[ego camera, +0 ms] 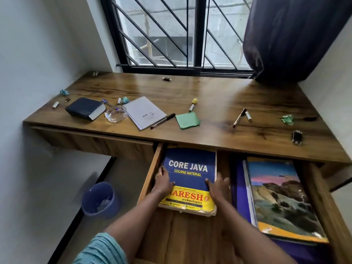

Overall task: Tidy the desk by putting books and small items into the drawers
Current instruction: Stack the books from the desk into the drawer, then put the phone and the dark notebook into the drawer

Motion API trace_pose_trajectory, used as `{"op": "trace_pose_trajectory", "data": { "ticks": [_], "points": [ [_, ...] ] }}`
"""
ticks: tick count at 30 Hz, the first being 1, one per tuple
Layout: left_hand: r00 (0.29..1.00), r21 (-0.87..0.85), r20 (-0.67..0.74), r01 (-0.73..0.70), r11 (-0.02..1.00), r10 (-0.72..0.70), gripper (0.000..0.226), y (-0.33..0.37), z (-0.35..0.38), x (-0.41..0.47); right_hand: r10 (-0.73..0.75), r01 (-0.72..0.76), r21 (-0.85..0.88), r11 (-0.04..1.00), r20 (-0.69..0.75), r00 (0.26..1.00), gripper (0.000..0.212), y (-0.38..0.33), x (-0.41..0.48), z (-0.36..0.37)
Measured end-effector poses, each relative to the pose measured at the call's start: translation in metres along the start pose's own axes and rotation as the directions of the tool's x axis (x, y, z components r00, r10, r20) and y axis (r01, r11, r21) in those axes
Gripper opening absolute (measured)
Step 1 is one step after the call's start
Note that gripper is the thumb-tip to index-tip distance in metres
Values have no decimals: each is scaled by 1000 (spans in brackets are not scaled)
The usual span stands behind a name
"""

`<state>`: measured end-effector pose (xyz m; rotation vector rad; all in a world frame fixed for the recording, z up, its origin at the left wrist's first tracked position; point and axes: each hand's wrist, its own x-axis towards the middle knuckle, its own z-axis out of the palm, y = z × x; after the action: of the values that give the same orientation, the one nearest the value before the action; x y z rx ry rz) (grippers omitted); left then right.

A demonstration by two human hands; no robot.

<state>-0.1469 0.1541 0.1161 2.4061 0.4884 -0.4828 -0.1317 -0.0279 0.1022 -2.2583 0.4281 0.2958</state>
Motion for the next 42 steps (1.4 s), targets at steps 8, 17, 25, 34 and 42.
{"op": "trace_pose_trajectory", "data": {
  "ticks": [8,17,25,34,42],
  "points": [
    [999,178,25,21,984,-26,84,-4,16,-16,-70,44,153,987,171,983,66,3,5,6],
    [971,207,-149,-154,966,187,62,5,-25,2,-207,171,-323,931,-81,975,63,-55,12,12],
    [955,-82,-294,-75,994,48,55,-12,-120,60,-563,496,-420,760,-42,825,29,-181,38,53],
    [933,-511,-215,146,847,-290,45,-14,-192,173,-542,542,-466,699,148,827,33,-305,124,92],
    [918,-764,-143,136,631,-370,56,14,-194,213,-346,403,-530,746,207,915,49,-329,179,123]
  ]
}}
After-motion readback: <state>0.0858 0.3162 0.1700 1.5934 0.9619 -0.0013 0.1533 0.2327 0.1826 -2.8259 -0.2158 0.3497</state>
